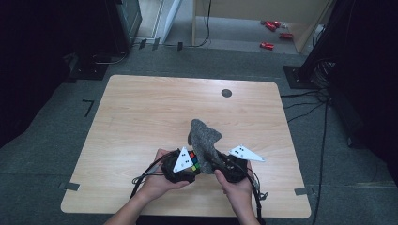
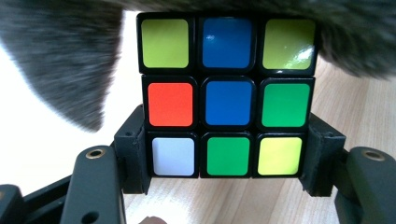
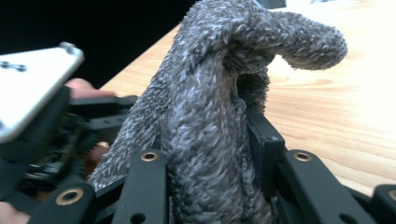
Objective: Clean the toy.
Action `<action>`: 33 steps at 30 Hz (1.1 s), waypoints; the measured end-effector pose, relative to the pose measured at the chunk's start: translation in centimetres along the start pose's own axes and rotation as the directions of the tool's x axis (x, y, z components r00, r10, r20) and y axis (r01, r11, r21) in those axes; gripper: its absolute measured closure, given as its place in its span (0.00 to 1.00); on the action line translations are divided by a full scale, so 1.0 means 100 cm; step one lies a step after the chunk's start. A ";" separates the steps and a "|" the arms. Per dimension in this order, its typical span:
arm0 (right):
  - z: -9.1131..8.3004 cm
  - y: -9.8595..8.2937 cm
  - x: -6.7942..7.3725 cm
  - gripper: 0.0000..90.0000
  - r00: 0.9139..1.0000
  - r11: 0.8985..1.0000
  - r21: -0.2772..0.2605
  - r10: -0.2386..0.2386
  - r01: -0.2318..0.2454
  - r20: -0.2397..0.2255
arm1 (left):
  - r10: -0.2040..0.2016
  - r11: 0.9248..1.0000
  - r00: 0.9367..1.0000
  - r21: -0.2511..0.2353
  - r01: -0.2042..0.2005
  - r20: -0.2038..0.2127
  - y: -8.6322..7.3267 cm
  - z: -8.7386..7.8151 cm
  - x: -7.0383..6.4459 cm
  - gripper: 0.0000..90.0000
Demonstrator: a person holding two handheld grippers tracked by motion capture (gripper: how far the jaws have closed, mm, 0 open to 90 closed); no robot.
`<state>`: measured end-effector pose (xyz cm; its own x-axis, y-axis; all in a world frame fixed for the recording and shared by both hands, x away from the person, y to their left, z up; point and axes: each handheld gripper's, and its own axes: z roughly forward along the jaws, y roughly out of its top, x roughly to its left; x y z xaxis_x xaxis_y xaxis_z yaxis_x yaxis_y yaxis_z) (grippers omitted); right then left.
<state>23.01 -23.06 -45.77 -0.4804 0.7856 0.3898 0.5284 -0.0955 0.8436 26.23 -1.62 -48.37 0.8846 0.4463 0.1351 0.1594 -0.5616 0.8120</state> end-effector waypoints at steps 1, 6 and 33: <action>0.000 0.000 -0.002 0.73 1.000 1.000 -0.001 0.008 -0.008 0.004 | -0.002 1.000 1.000 -0.001 0.002 -0.002 0.000 -0.001 0.001 0.39; 0.000 0.000 -0.002 0.73 1.000 1.000 0.002 0.010 -0.011 0.015 | -0.009 1.000 1.000 0.000 0.009 0.007 0.000 0.000 0.001 0.39; 0.000 0.001 -0.001 0.73 0.999 1.000 0.000 0.010 -0.010 0.042 | -0.004 1.000 1.000 -0.004 0.004 -0.002 0.001 -0.004 0.003 0.39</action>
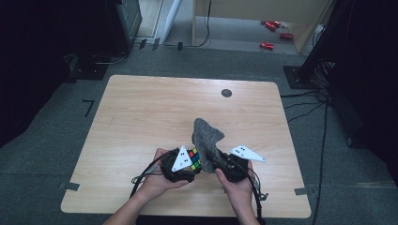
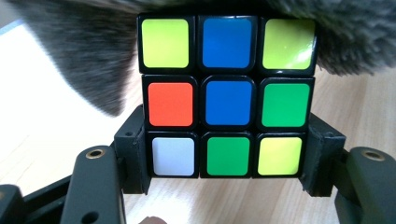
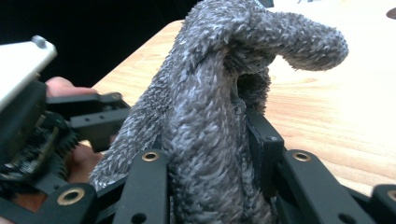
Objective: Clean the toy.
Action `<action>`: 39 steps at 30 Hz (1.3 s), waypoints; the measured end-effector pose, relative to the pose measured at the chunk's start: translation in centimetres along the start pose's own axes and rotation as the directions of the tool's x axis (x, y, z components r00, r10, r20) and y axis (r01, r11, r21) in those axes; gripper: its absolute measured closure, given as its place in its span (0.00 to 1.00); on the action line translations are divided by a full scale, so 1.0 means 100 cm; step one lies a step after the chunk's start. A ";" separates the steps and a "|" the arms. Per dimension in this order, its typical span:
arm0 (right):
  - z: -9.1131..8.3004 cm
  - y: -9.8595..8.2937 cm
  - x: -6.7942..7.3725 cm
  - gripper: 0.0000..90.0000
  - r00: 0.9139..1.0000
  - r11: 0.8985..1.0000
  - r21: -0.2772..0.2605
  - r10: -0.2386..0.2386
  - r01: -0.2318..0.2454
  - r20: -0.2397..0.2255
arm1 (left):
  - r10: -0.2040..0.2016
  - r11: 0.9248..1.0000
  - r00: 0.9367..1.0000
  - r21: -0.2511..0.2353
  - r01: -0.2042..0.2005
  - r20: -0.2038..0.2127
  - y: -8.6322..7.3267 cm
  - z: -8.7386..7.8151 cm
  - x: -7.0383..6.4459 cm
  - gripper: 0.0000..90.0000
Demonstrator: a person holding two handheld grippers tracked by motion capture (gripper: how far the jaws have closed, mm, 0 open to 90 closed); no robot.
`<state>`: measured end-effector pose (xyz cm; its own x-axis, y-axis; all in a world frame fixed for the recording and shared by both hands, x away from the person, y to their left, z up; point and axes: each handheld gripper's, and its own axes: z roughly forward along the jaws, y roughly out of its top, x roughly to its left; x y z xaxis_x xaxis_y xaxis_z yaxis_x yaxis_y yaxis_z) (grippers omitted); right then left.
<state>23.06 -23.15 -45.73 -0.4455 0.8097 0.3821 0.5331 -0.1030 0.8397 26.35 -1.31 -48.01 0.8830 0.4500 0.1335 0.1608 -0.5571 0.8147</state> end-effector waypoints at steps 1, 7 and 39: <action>0.000 0.000 0.000 0.73 1.000 1.000 0.002 -0.002 0.002 0.002 | -0.005 1.000 1.000 -0.001 0.005 -0.004 0.000 -0.001 0.001 0.39; 0.000 0.001 0.009 0.73 1.000 1.000 0.004 -0.019 0.019 -0.009 | -0.019 1.000 1.000 0.013 0.019 0.012 -0.002 0.003 -0.001 0.39; 0.001 0.003 0.012 0.73 0.999 1.000 -0.005 0.014 -0.014 -0.051 | -0.021 1.000 1.000 0.007 0.021 0.008 -0.001 -0.004 0.005 0.39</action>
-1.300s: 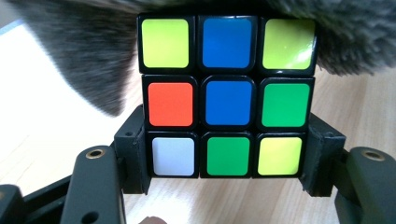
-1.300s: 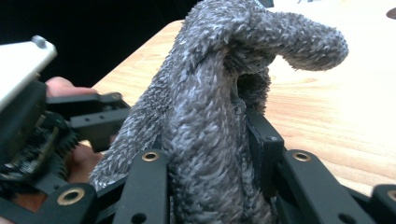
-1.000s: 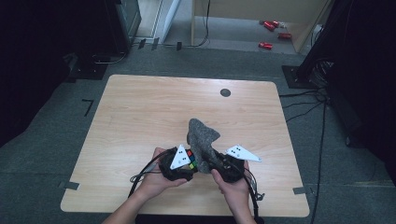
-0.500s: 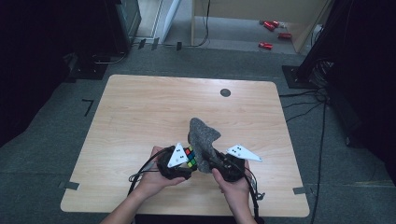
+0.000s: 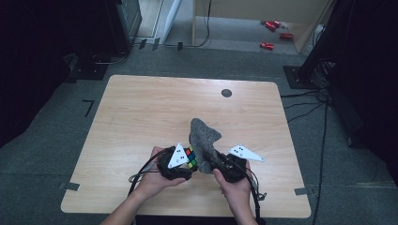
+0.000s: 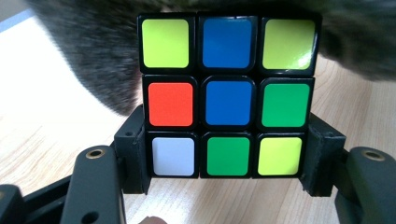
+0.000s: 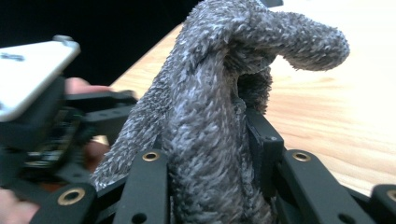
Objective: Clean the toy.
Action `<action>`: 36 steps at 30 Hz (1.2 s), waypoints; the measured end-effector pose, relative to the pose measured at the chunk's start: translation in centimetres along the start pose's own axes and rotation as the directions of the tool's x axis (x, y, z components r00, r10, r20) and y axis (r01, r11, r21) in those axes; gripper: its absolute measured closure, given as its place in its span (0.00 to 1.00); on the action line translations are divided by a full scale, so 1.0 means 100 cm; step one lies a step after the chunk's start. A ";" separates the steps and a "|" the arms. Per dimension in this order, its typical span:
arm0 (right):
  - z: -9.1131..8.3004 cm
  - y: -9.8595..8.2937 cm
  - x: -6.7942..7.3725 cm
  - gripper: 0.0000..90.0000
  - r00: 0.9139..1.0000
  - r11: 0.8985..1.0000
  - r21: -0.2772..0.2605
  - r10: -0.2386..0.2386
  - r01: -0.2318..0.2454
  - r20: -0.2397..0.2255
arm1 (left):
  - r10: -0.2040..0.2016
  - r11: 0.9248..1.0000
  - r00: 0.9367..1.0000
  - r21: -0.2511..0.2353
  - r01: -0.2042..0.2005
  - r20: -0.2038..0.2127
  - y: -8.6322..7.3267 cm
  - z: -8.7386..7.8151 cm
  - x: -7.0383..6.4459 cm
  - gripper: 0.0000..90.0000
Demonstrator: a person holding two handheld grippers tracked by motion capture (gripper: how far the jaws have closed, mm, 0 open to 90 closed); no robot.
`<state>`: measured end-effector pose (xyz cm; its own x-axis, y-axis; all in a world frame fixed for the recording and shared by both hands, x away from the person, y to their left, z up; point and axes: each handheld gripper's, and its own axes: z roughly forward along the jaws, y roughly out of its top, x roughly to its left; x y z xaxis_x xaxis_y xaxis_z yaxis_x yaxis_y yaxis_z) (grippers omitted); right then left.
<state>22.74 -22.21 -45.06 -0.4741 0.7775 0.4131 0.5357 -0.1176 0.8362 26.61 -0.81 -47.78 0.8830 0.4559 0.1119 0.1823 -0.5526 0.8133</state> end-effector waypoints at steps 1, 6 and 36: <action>0.000 0.000 0.003 0.73 1.000 1.000 -0.006 -0.010 0.010 -0.011 | 0.002 1.000 1.000 0.000 -0.002 0.000 0.000 0.000 -0.001 0.39; 0.001 0.001 0.001 0.73 1.000 1.000 -0.011 -0.005 0.004 -0.019 | 0.018 1.000 1.000 0.000 -0.018 -0.005 0.001 0.000 -0.004 0.39; 0.006 -0.010 -0.018 0.74 0.992 0.992 0.009 -0.124 0.124 0.009 | -0.119 0.985 0.993 -0.130 0.115 -0.021 0.006 -0.030 0.030 0.39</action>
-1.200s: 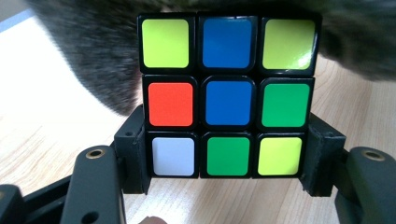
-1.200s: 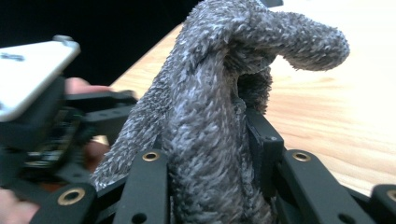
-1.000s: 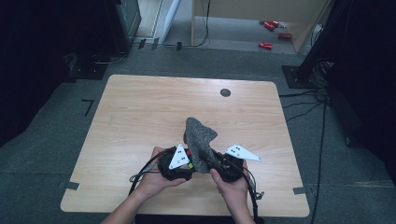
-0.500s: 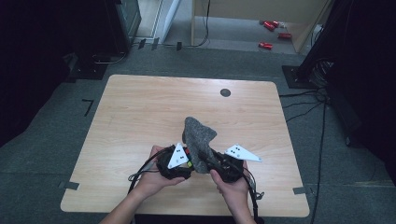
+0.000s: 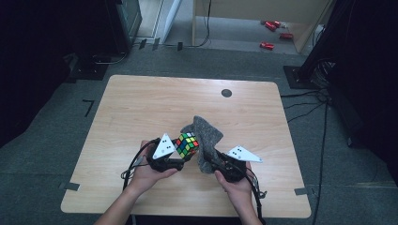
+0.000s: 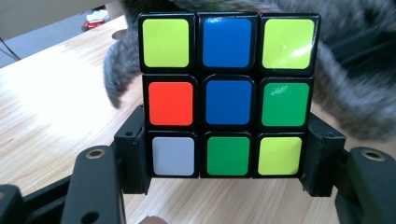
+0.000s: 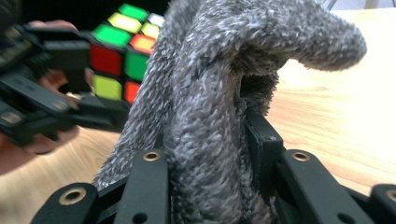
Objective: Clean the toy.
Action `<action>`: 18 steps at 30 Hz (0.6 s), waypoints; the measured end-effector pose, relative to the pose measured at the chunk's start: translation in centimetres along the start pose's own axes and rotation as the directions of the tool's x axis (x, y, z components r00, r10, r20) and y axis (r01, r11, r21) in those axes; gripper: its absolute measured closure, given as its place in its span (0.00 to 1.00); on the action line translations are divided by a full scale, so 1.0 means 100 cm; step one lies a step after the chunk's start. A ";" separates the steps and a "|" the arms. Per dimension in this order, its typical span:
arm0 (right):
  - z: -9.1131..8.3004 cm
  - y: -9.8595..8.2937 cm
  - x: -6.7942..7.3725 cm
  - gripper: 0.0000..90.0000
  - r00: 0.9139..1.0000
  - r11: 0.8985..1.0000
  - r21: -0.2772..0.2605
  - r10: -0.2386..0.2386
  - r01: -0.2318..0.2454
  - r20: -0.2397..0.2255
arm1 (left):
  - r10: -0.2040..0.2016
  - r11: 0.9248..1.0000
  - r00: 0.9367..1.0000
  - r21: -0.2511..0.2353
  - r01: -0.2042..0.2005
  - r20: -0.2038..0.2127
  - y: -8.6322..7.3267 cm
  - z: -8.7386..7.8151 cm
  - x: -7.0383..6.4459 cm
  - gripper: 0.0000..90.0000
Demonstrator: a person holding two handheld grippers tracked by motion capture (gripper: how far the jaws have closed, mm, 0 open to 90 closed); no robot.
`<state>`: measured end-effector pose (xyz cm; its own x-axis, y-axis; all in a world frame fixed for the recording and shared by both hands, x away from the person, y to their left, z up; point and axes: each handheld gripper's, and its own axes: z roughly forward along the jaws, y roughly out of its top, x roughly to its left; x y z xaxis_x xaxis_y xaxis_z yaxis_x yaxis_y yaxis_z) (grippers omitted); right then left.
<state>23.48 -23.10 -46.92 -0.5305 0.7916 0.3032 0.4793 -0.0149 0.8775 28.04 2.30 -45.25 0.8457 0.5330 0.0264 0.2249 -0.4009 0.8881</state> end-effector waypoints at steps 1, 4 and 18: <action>0.000 -0.001 -0.002 0.74 1.000 1.000 0.006 0.006 -0.006 0.006 | -0.007 1.000 1.000 -0.013 0.007 0.014 0.001 -0.002 0.001 0.39; 0.001 -0.003 -0.006 0.74 1.000 1.000 0.011 0.014 -0.014 0.011 | -0.012 0.999 0.998 -0.048 0.015 0.061 0.004 -0.007 0.002 0.39; 0.006 -0.008 0.011 0.74 0.964 0.966 0.008 -0.258 0.259 -0.062 | -0.092 0.993 0.983 -0.061 0.103 0.161 0.005 -0.011 0.011 0.39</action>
<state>22.88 -21.86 -47.52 -0.6783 0.7294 0.0889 0.3314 0.1957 0.9230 28.52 3.48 -44.27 0.8882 0.4409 -0.1294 0.2806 -0.2976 0.9125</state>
